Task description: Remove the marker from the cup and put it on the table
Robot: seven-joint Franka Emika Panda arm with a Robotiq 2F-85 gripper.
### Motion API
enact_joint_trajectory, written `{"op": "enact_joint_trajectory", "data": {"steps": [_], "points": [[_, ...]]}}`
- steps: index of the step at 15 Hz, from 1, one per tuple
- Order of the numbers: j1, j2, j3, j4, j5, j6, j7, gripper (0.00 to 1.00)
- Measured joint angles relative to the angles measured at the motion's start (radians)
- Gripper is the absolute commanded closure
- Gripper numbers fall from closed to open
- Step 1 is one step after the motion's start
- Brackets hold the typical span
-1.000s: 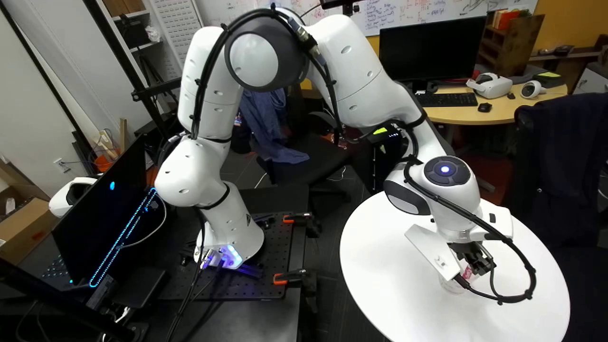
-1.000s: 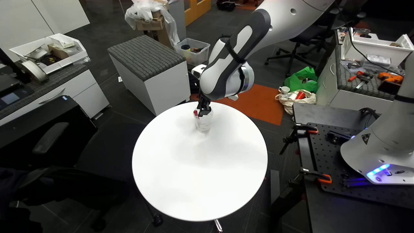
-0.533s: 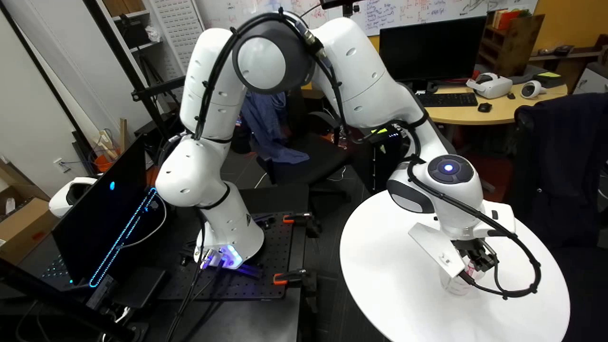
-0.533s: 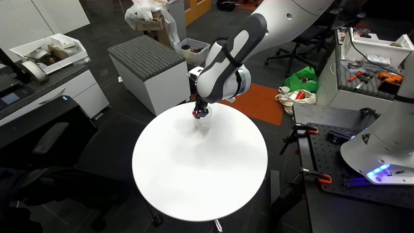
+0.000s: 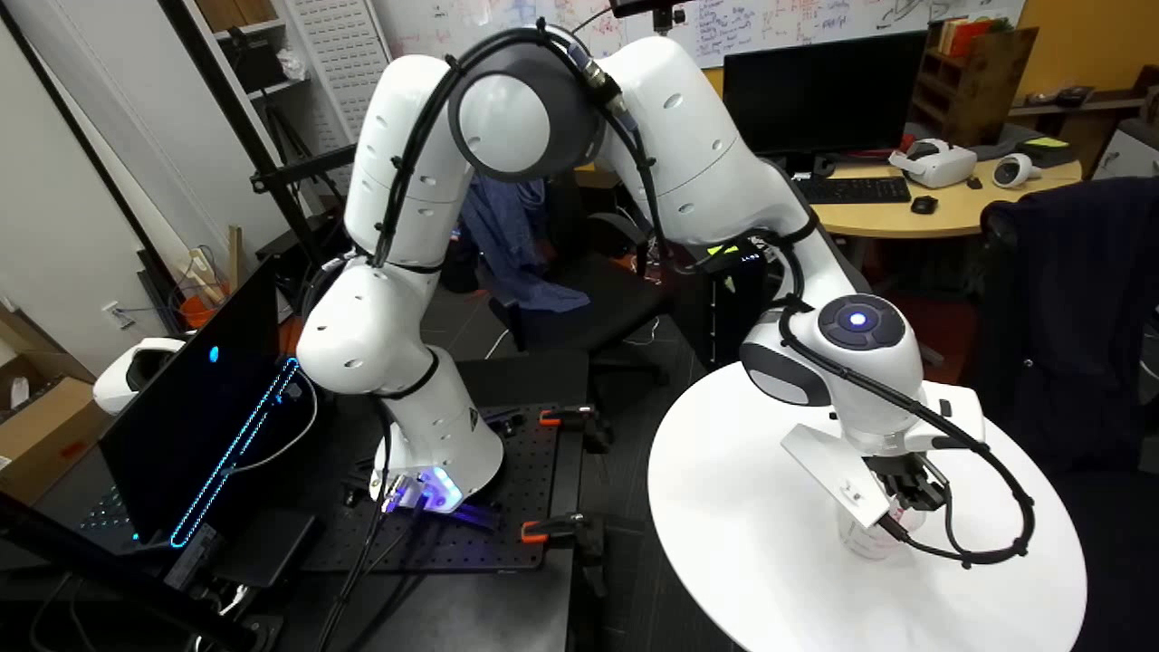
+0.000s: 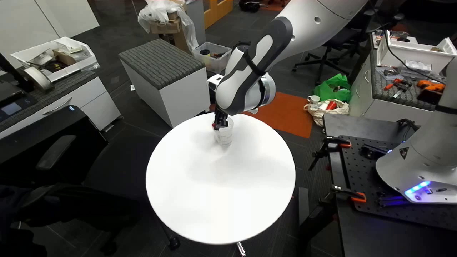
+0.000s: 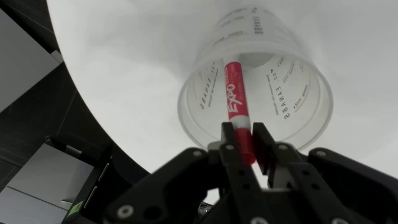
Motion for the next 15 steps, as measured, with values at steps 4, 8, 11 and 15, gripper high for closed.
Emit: {"op": "enact_joint_trajectory", "data": {"steps": [4, 8, 11, 15], "points": [[0.0, -0.001, -0.002, -0.001, 0.001, 0.0, 0.0, 0.95], [0.0, -0.016, -0.014, -0.017, 0.001, 0.0, 0.0, 0.95], [0.0, -0.054, -0.019, -0.054, 0.001, 0.0, 0.0, 0.95], [0.008, -0.145, -0.019, -0.136, 0.001, 0.0, 0.0, 0.95]]}}
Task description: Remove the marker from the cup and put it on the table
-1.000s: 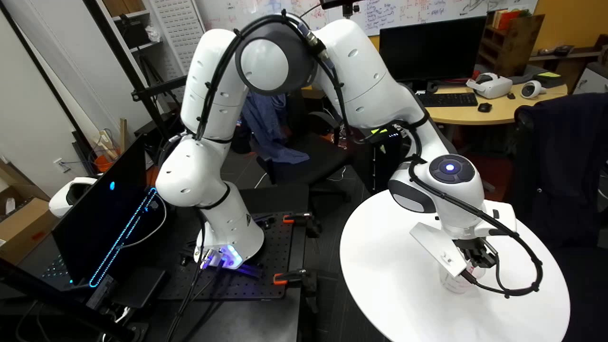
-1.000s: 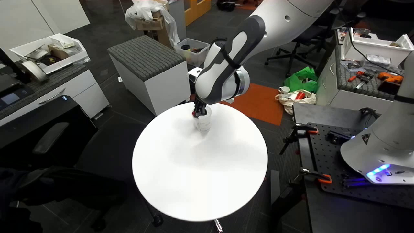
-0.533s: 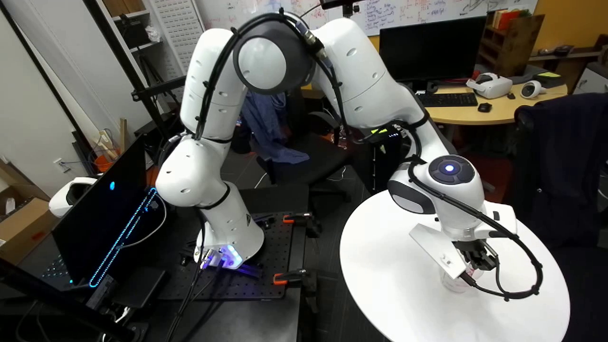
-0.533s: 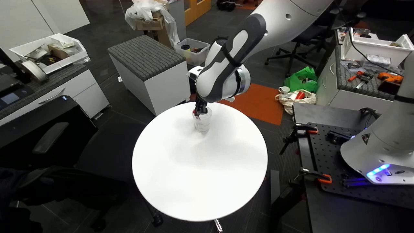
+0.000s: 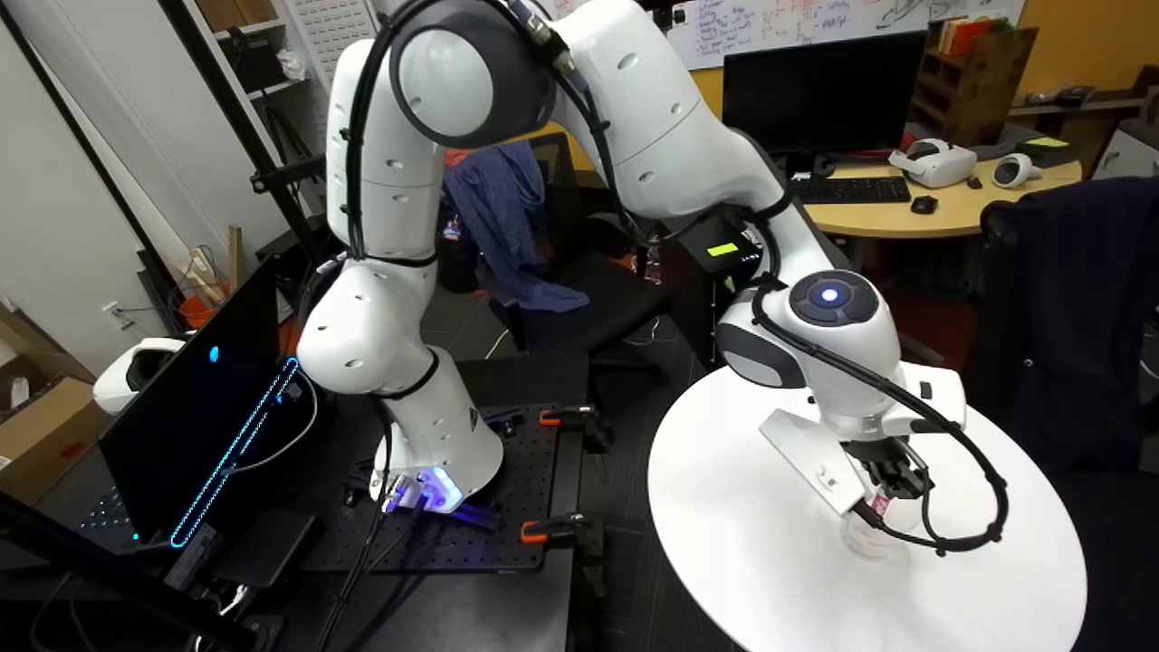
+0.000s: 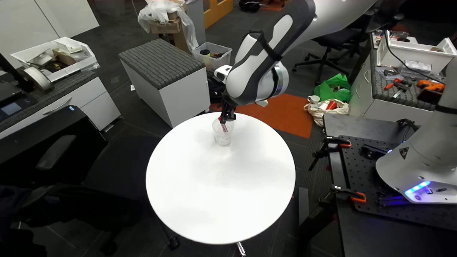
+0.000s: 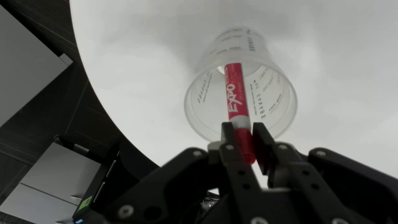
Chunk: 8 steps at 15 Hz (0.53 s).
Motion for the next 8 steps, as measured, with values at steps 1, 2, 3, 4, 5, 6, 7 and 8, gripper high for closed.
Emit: {"op": "enact_joint_trajectory", "data": {"steps": [1, 2, 3, 4, 5, 6, 7, 8], "points": [[0.004, -0.028, 0.0, -0.025, 0.0, 0.0, 0.0, 0.95], [0.011, -0.059, -0.002, -0.053, -0.001, 0.0, 0.0, 0.95], [0.018, -0.091, -0.005, -0.081, -0.003, 0.001, 0.0, 0.95], [0.026, -0.124, -0.009, -0.109, -0.008, 0.002, 0.0, 0.95], [0.038, -0.157, -0.017, -0.138, -0.016, 0.003, 0.0, 0.95], [0.05, -0.19, -0.027, -0.165, -0.029, 0.006, 0.0, 0.95], [0.061, -0.222, -0.036, -0.192, -0.044, 0.011, 0.0, 0.95], [0.072, -0.252, -0.045, -0.216, -0.06, 0.018, 0.0, 0.95]]}}
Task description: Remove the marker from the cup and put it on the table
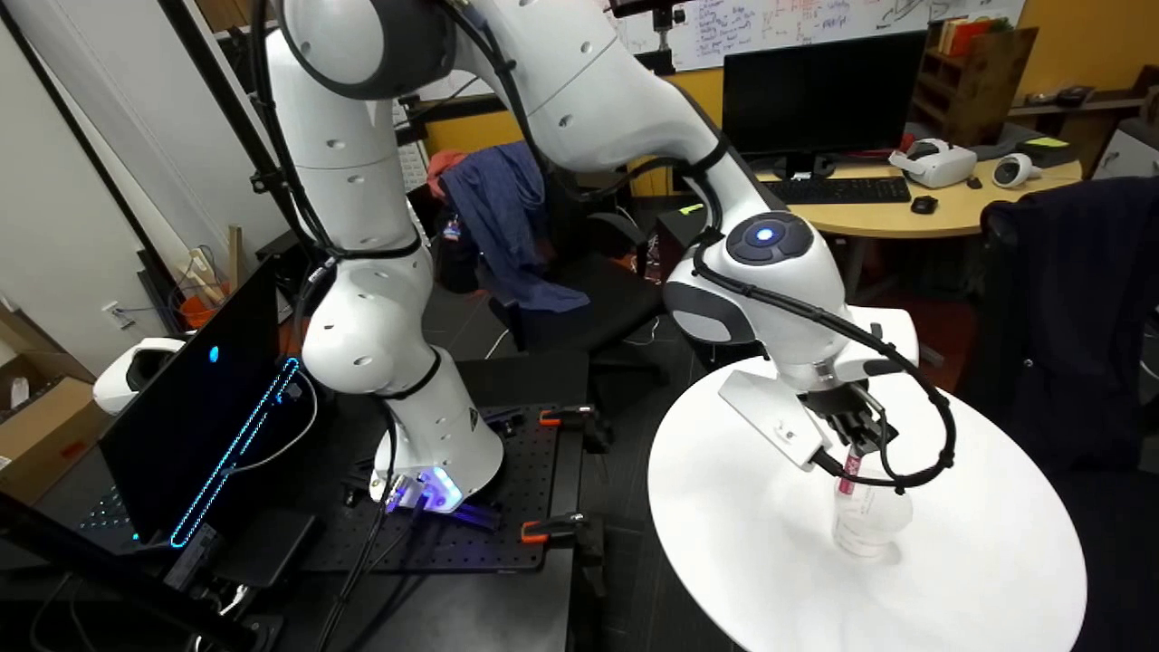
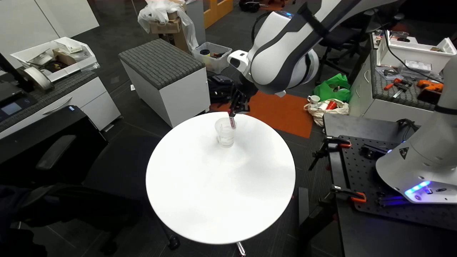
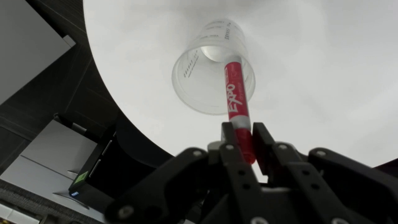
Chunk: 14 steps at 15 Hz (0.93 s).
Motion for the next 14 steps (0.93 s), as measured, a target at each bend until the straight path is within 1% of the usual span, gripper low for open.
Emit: {"op": "enact_joint_trajectory", "data": {"steps": [3, 6, 10, 14], "points": [[0.023, -0.071, -0.013, -0.056, -0.041, 0.049, 0.0, 0.95], [0.038, -0.108, -0.003, -0.07, -0.052, 0.097, -0.004, 0.95], [0.04, -0.111, 0.044, -0.046, -0.052, 0.122, -0.03, 0.95], [0.038, -0.074, 0.088, 0.008, -0.053, 0.126, -0.107, 0.95]]}}
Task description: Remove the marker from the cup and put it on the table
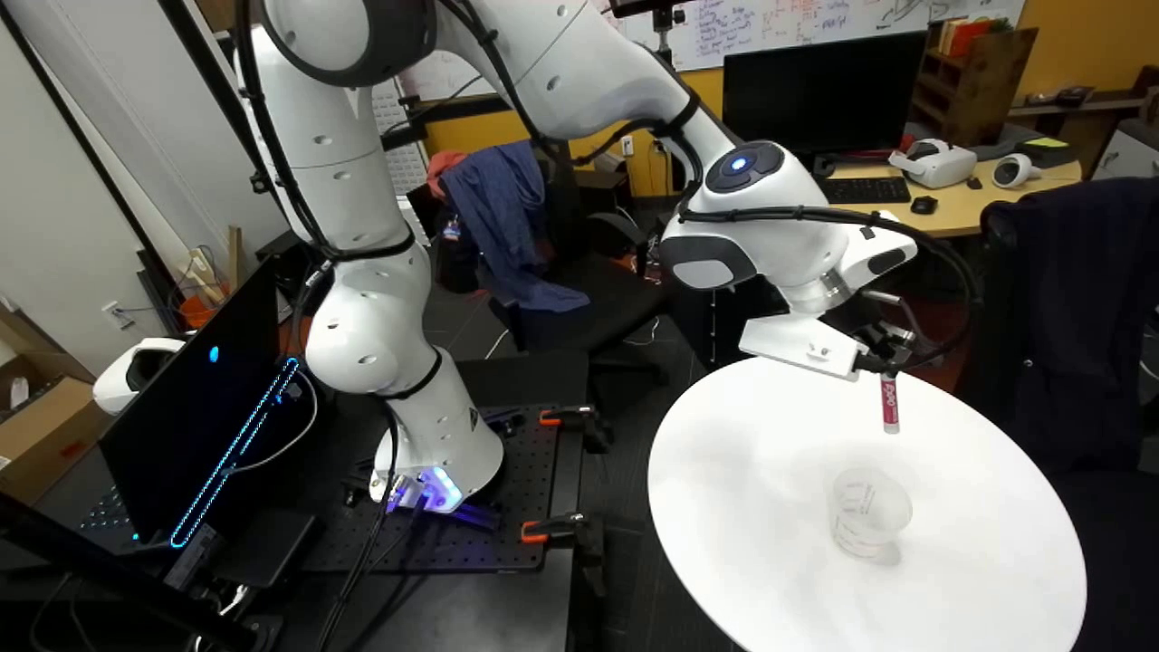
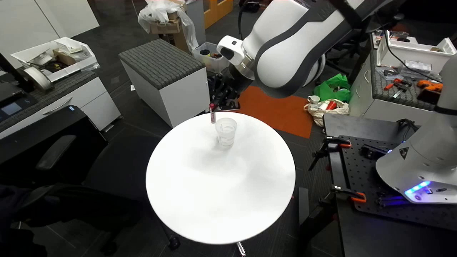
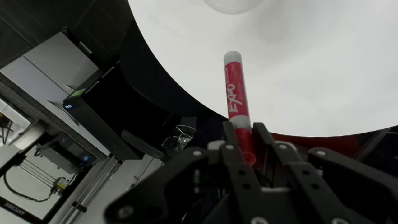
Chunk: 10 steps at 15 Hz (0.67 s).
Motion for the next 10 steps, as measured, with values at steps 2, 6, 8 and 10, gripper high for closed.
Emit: {"op": "enact_joint_trajectory", "data": {"steps": [2, 6, 8, 10], "points": [[0.0, 0.045, 0.006, 0.029, -0.016, 0.026, -0.026, 0.95], [-0.004, 0.173, -0.033, 0.074, -0.222, 0.102, 0.042, 0.95], [0.034, 0.243, -0.098, 0.105, -0.265, 0.115, 0.047, 0.95], [0.088, 0.306, -0.165, 0.148, -0.279, 0.115, 0.046, 0.95]]}}
